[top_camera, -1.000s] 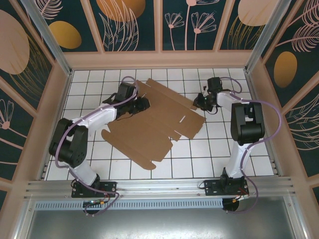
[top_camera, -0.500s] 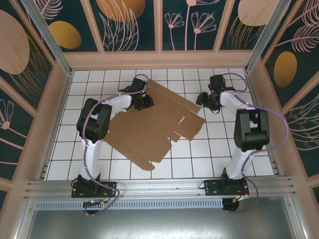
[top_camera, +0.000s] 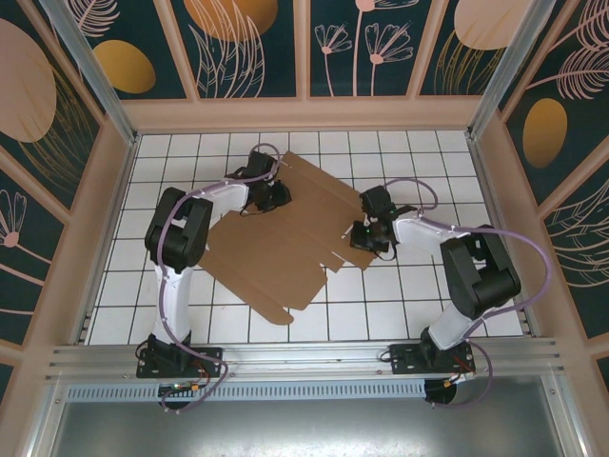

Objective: Fold the paper box

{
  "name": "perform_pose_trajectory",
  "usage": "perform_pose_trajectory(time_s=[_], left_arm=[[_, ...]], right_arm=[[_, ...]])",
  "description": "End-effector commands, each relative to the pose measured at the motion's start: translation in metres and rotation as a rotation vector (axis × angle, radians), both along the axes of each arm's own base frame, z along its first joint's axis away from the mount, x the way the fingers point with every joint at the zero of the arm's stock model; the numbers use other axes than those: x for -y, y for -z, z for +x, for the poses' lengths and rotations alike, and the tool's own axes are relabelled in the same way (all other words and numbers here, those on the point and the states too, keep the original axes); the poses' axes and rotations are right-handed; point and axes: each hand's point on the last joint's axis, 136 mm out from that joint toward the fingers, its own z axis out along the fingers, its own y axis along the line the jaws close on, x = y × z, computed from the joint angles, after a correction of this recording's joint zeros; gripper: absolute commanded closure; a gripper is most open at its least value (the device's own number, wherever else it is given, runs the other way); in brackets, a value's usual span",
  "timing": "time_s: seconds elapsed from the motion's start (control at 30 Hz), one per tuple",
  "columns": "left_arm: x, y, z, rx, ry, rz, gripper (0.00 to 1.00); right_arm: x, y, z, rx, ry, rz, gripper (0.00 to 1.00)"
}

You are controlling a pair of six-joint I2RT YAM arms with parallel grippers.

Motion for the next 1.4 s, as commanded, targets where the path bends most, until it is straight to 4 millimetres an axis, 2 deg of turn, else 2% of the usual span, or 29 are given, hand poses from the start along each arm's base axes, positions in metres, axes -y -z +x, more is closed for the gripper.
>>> perform_pose_trajectory(time_s=[0.0,0.1,0.27,0.37,0.47,0.57,0.67,0.73,0.83,0.9,1.0,1.1,1.2,1.37], left_arm=[[-0.008,0.023,-0.034,-0.117,-0.026,-0.005,0.79],[-0.014,0.03,-0.049,-0.148,-0.036,-0.005,0.8],[-0.011,0.026,-0.078,-0.174,-0.036,-0.069,0.8],[-0.006,0.014,-0.09,-0.149,0.003,-0.057,0.8],[-0.012,0.0,-0.082,-0.085,0.01,-0.01,0.79],[-0.014,-0.014,-0.065,-0.019,0.017,0.016,0.76],[-0.015,-0.047,-0.049,0.063,-0.003,-0.005,0.69],[-0.013,-0.07,-0.044,0.121,0.001,-0.026,0.64],[-0.007,-0.08,-0.045,0.134,0.042,-0.043,0.6],[-0.007,-0.08,-0.048,0.129,0.048,-0.043,0.59],[-0.006,-0.082,-0.048,0.144,0.037,-0.066,0.63],[-0.002,-0.077,-0.034,0.138,0.027,-0.052,0.71],[0.008,-0.071,-0.005,0.12,0.031,-0.034,0.77],[0.018,-0.053,0.045,0.072,0.021,-0.039,0.79]], right_arm=[[0.016,0.018,0.01,-0.009,0.066,-0.026,0.82],[0.031,0.032,0.019,-0.038,0.09,-0.089,0.8],[0.043,0.037,0.051,-0.047,0.087,-0.11,0.75],[0.04,0.034,0.071,-0.041,0.047,-0.088,0.7],[0.026,0.024,0.087,-0.004,-0.016,-0.067,0.64],[0.021,-0.006,0.105,0.09,-0.026,-0.057,0.59],[0.013,-0.061,0.116,0.238,-0.026,0.01,0.51],[0.013,-0.094,0.119,0.333,-0.03,0.031,0.4],[0.009,-0.129,0.119,0.443,-0.051,0.076,0.26],[0.009,-0.139,0.119,0.471,-0.06,0.089,0.26],[0.012,-0.141,0.124,0.497,-0.064,0.086,0.27],[0.017,-0.127,0.139,0.467,-0.04,0.143,0.27],[0.022,-0.111,0.161,0.43,-0.015,0.168,0.26],[0.022,-0.099,0.195,0.413,-0.027,0.134,0.26]])
